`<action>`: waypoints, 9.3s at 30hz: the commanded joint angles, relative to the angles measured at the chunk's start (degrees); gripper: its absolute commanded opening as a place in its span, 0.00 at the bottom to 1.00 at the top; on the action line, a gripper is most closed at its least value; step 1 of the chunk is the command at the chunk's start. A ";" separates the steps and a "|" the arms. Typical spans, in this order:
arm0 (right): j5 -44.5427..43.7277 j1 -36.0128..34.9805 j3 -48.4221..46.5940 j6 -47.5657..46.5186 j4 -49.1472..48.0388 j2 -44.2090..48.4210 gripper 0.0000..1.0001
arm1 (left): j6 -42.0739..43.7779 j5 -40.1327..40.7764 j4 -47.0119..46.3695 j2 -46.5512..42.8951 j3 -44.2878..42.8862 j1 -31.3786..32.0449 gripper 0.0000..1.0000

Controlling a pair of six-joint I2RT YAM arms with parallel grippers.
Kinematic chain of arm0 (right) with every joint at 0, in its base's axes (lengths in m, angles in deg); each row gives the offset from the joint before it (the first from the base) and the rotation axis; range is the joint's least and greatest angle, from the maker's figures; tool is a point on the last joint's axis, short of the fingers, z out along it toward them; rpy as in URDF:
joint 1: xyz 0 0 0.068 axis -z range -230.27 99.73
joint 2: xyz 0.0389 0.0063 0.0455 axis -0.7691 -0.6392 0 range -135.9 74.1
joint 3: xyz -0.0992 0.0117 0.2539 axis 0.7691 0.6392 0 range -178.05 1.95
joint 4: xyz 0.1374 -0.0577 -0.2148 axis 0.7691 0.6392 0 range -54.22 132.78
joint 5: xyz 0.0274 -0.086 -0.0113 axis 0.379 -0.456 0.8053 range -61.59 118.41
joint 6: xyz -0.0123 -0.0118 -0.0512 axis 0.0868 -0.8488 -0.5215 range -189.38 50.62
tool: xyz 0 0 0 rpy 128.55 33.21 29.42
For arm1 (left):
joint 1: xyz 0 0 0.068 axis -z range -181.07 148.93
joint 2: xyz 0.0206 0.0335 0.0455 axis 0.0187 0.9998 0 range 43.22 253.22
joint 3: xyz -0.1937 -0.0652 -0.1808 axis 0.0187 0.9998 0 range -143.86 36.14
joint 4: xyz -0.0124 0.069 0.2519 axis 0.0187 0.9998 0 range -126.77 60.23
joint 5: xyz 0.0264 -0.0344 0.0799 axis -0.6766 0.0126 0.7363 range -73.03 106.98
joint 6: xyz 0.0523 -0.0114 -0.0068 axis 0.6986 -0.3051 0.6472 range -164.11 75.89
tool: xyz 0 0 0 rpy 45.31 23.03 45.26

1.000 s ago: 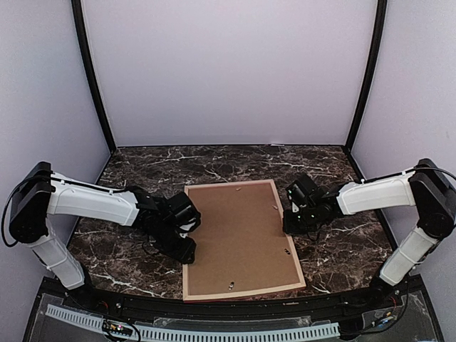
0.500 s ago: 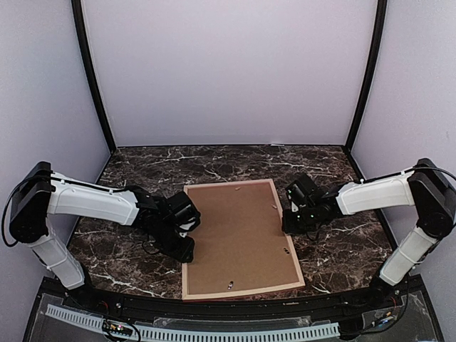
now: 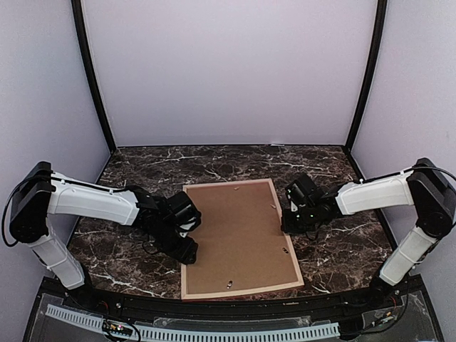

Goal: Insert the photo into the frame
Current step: Press the fastener onto the backboard, then hold the photo frame at the center of the board, then press the fastener onto the backboard.

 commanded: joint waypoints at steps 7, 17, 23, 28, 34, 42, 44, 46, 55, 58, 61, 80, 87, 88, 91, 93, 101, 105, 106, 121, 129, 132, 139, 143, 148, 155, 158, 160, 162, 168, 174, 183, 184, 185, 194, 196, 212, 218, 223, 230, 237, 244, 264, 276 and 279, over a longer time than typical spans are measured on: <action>4.26 -0.19 1.59 1.25 0.75 -2.76 0.12 | -0.94 -0.64 -0.87 -5.25 -0.43 -4.18 0.72; 4.65 -0.89 2.41 2.57 0.35 -1.49 0.12 | -1.99 -1.30 -4.41 0.13 -1.94 -9.69 0.62; 4.60 -1.65 3.47 4.02 0.28 -0.32 0.12 | -1.27 -1.71 -5.50 3.65 -3.41 -10.23 0.48; 4.17 -3.05 3.92 5.35 0.33 0.46 0.12 | -0.92 -2.29 -5.82 4.92 -4.25 -10.43 0.36; 4.06 -5.22 3.67 6.71 1.13 1.39 0.14 | -0.45 -1.41 -5.37 5.92 -5.05 -10.56 0.24; -1.06 -4.80 -1.08 4.26 7.25 3.31 0.41 | 0.01 0.65 -3.13 6.31 -5.61 -10.54 0.03; -2.13 -3.99 -2.55 3.00 8.36 2.88 0.47 | 0.00 0.79 -2.71 6.20 -5.66 -10.54 0.02; -2.88 -2.75 -3.77 1.65 9.06 2.38 0.52 | -0.21 0.90 -2.41 5.88 -5.56 -10.57 0.02; -1.89 3.99 -9.13 -6.43 8.96 -2.53 0.57 | -1.52 -0.11 -2.29 4.26 -3.88 -10.57 0.00; -0.99 5.66 -10.89 -9.25 8.91 -4.39 0.57 | -1.76 -0.29 -2.37 4.05 -3.66 -10.55 0.00; 0.25 7.29 -12.26 -11.51 8.58 -6.05 0.56 | -1.82 -0.61 -2.33 4.05 -3.80 -10.59 0.00; 5.38 9.13 -15.95 -16.64 8.17 -11.15 0.49 | -1.53 -1.10 -1.99 4.73 -4.10 -10.53 0.00; 5.78 9.52 -16.38 -16.80 7.78 -12.37 0.37 | -1.43 -1.28 -1.96 4.78 -3.96 -10.54 0.00; 5.79 9.59 -16.43 -16.94 7.78 -12.42 0.35 | -1.43 -1.24 -1.91 4.79 -3.88 -10.52 0.00; 5.74 10.10 -16.48 -17.45 7.85 -12.36 0.30 | -1.43 -1.28 -1.94 4.78 -3.82 -10.58 0.00; 5.86 10.51 -16.47 -18.00 7.96 -12.32 0.28 | -1.43 -1.24 -1.90 4.79 -3.90 -10.56 0.00; 8.15 11.71 -17.48 -20.15 7.68 -13.38 0.21 | -1.43 -1.11 -1.98 5.17 -3.70 -10.52 0.00; 10.32 12.36 -18.12 -21.56 7.78 -14.60 0.22 | -1.43 -1.19 -1.91 5.22 -3.82 -10.53 0.00; 11.17 12.62 -18.25 -21.78 7.73 -14.80 0.22 | -1.43 -1.19 -1.90 5.21 -3.87 -10.58 0.00; 14.76 15.15 -19.72 -20.99 10.55 -19.61 0.25 | -1.48 -1.83 -1.97 5.08 -4.26 -10.54 0.00; 9.57 15.15 -21.15 -20.74 12.58 -21.10 0.20 | -1.52 -2.09 -2.07 5.23 -4.05 -10.53 0.00; 8.47 15.19 -21.56 -21.17 12.26 -20.98 0.18 | -1.43 -2.07 -2.13 5.33 -4.01 -10.59 0.00; 8.34 15.23 -23.38 -22.37 10.86 -19.97 0.13 | -1.43 -2.32 -2.34 5.63 -3.83 -10.58 0.00; 12.19 15.64 -25.21 -22.53 9.68 -20.09 0.15 | -1.43 -2.34 -2.41 5.65 -3.62 -10.47 0.00; 17.87 15.98 -26.75 -23.16 8.77 -20.34 0.34 | -1.77 -2.29 -2.67 5.56 -3.36 -10.45 0.00; 19.23 15.91 -25.17 -24.91 8.75 -19.54 0.41 | -1.93 -2.34 -2.75 6.08 -4.04 -10.44 0.00; 17.50 15.85 -24.70 -25.77 9.45 -19.39 0.40 | -1.96 -2.40 -2.68 6.09 -4.02 -10.48 0.00; 16.39 15.85 -24.42 -26.39 9.76 -19.08 0.39 | -1.96 -2.42 -2.63 6.09 -4.01 -10.44 0.00; 15.85 15.96 -23.94 -26.86 9.79 -18.56 0.39 | -2.00 -2.47 -2.56 6.09 -3.84 -10.47 0.00; 14.92 15.85 -22.22 -28.02 9.57 -17.38 0.38 | -2.11 -2.48 -2.66 6.00 -3.65 -10.43 0.00; 12.84 15.88 -22.71 -28.99 10.47 -17.37 0.27 | -2.06 -2.49 -2.66 6.00 -3.46 -10.45 0.00; 15.19 15.81 -25.16 -30.02 11.21 -18.73 0.22 | -1.96 -2.69 -2.89 6.22 -3.25 -10.45 0.00; 15.92 15.89 -25.11 -29.94 11.04 -18.55 0.23 | -1.96 -2.73 -2.93 6.19 -3.23 -10.44 0.00; 16.62 15.88 -24.95 -29.74 10.90 -18.28 0.25 | -1.96 -2.70 -2.94 6.22 -3.33 -10.43 0.00; 21.37 16.03 -23.94 -27.22 9.88 -16.98 0.37 | -2.54 -2.78 -3.00 6.19 -3.32 -10.43 0.00; 20.00 16.07 -23.86 -27.34 10.62 -16.97 0.37 | -2.65 -2.80 -3.03 6.09 -3.30 -10.42 0.00; 11.36 16.03 -25.55 -27.53 17.01 -17.01 0.39 | -2.86 -2.56 -3.10 6.51 -3.59 -10.41 0.00; 12.71 16.03 -25.10 -27.01 18.54 -15.65 0.44 | -4.68 -2.33 -4.63 6.47 -2.46 -10.40 0.00; 13.68 15.98 -23.32 -26.37 19.09 -13.89 0.46 | -7.39 -1.75 -6.69 5.33 -0.91 -10.39 0.00; 13.12 15.94 -20.55 -25.84 19.82 -11.89 0.47 | -8.90 -1.02 -7.64 4.88 -0.21 -10.40 0.00; 13.14 15.89 -18.25 -25.04 18.50 -11.92 0.48 | -9.06 -1.34 -8.37 4.49 0.29 -10.39 0.00; 11.73 14.78 -19.19 -24.04 18.99 -13.12 0.48 | -8.86 -1.41 -8.39 4.46 0.13 -10.40 0.00; 16.35 11.90 -19.23 -20.65 18.71 -13.58 0.47 | -8.68 -1.77 -8.69 4.68 0.25 -10.41 0.00; 15.42 11.72 -19.75 -18.43 15.71 -15.49 0.47 | -8.50 -1.81 -8.08 4.28 0.13 -10.38 0.00; 13.45 11.74 -20.43 -18.35 15.63 -15.86 0.47 | -8.45 -1.81 -8.05 4.24 0.13 -10.34 0.00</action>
